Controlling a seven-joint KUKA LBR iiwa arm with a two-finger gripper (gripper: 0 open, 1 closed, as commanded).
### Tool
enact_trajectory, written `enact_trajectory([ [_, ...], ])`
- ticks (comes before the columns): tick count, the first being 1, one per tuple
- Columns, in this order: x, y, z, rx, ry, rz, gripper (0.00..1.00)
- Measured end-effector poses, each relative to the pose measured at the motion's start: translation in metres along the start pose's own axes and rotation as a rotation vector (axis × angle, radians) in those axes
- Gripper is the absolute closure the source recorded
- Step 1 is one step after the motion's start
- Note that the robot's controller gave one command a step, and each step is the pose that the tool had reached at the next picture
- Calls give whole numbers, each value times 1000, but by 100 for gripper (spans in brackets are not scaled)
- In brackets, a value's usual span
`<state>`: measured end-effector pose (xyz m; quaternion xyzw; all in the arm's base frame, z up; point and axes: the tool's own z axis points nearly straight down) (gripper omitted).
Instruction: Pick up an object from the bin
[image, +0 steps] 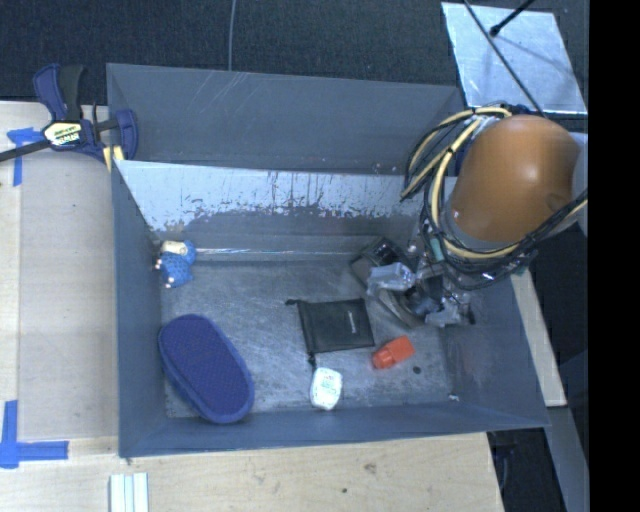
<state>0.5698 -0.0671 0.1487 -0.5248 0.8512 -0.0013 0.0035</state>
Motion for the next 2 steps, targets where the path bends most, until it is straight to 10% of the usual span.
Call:
enact_trajectory([
  [1,20,-65,53,0,0,-354,0],
  [2,14,-68,73,-20,-1,-215,0],
])
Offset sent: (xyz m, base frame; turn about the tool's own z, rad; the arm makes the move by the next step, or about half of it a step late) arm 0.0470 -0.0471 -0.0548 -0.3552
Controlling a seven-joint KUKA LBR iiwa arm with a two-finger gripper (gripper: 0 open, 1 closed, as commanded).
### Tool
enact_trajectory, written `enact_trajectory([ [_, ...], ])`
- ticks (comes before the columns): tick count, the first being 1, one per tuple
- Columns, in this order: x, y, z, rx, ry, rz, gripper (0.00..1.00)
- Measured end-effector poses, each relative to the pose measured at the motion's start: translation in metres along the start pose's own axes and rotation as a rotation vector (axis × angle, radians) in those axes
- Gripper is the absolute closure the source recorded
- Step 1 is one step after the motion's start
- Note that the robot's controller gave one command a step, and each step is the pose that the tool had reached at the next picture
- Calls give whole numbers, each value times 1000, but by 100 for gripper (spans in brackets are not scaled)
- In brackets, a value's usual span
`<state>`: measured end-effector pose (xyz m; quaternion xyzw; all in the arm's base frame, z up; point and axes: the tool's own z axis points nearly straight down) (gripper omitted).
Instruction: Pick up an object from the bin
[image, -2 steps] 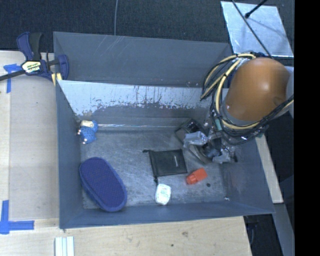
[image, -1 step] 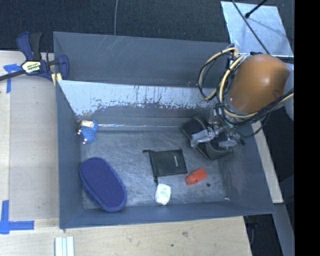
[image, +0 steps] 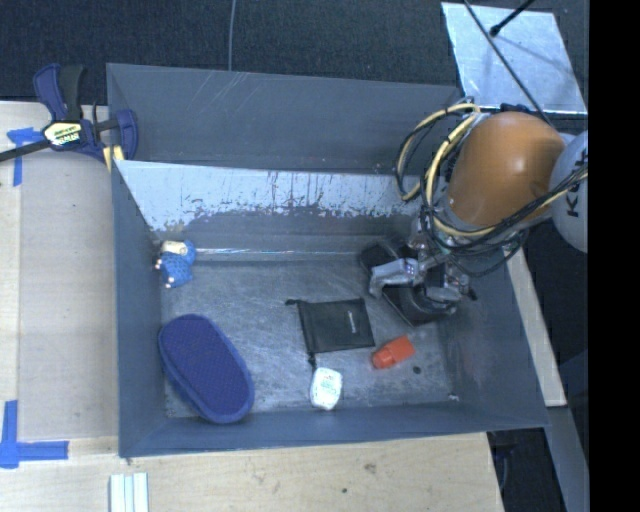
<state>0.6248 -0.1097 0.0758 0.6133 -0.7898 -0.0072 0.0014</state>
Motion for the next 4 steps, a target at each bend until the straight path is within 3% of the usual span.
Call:
enact_trajectory([
  [2,3,6,4,-23,12,371,0],
  [3,-6,3,5,-12,15,266,0],
  [4,-6,-2,5,14,0,-220,0],
])
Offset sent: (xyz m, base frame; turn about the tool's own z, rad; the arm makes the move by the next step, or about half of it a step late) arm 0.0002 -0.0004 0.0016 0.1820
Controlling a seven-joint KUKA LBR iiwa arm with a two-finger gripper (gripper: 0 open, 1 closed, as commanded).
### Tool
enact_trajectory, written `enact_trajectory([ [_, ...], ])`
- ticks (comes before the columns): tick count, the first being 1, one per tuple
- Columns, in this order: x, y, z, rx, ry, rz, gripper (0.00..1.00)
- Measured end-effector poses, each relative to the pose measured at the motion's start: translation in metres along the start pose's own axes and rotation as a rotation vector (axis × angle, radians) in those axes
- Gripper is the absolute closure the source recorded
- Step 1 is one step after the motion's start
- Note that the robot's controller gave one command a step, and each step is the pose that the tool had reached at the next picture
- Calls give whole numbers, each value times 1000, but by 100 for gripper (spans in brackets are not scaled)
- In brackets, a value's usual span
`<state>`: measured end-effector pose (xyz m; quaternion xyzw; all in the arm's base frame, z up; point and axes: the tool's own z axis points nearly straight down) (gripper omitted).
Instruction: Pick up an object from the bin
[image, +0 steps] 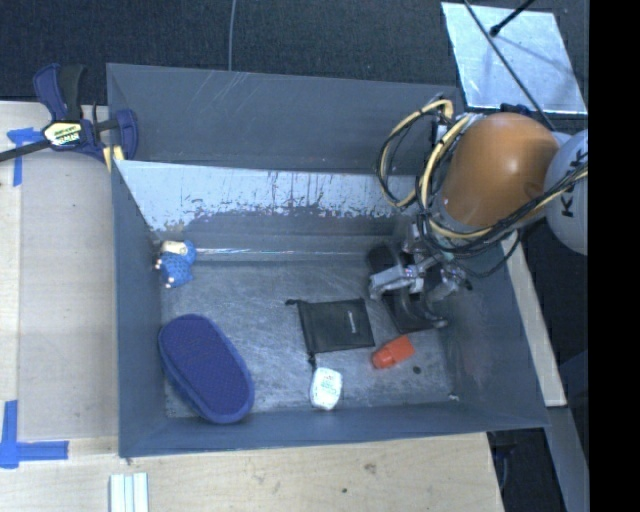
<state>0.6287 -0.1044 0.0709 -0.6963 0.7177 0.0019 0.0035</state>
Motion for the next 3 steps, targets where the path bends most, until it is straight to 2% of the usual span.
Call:
enact_trajectory([
  [1,-22,4,-29,1,5,-397,0],
  [2,-15,2,-2,-7,4,-456,0],
  [3,-16,2,-3,-9,0,-452,100],
])
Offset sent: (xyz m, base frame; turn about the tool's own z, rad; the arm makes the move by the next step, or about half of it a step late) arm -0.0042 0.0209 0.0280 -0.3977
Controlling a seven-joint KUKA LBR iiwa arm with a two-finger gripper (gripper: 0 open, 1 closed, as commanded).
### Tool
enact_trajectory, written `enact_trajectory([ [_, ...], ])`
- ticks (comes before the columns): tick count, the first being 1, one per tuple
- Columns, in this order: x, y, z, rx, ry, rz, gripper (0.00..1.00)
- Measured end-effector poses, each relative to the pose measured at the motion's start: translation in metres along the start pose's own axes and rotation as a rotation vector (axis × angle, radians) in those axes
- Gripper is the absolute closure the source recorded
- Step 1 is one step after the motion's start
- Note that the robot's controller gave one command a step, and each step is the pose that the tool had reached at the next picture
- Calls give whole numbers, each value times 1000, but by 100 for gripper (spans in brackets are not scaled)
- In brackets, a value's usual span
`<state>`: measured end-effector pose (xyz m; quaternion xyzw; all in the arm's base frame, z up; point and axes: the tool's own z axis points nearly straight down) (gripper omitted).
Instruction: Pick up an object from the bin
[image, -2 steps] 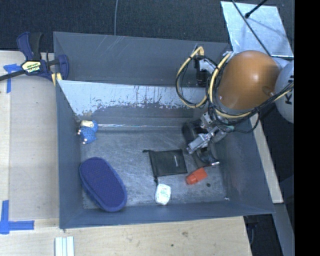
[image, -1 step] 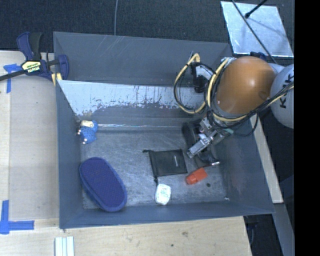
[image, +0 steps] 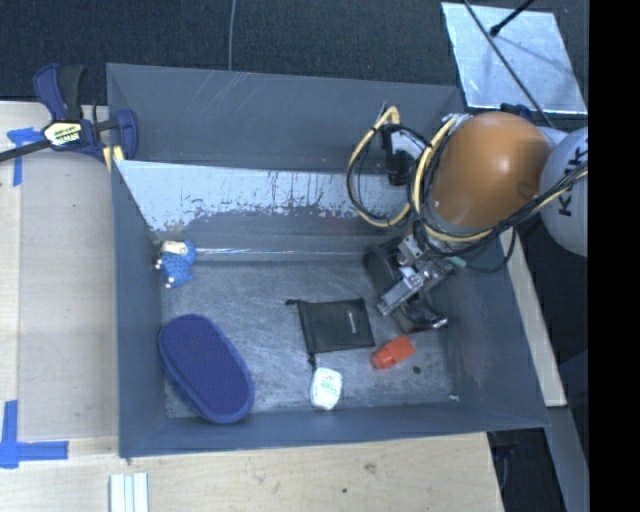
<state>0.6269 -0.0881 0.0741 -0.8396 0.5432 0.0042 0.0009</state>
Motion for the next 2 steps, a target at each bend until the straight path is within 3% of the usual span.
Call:
enact_trajectory([
  [2,-34,17,-235,4,8,-31,100],
])
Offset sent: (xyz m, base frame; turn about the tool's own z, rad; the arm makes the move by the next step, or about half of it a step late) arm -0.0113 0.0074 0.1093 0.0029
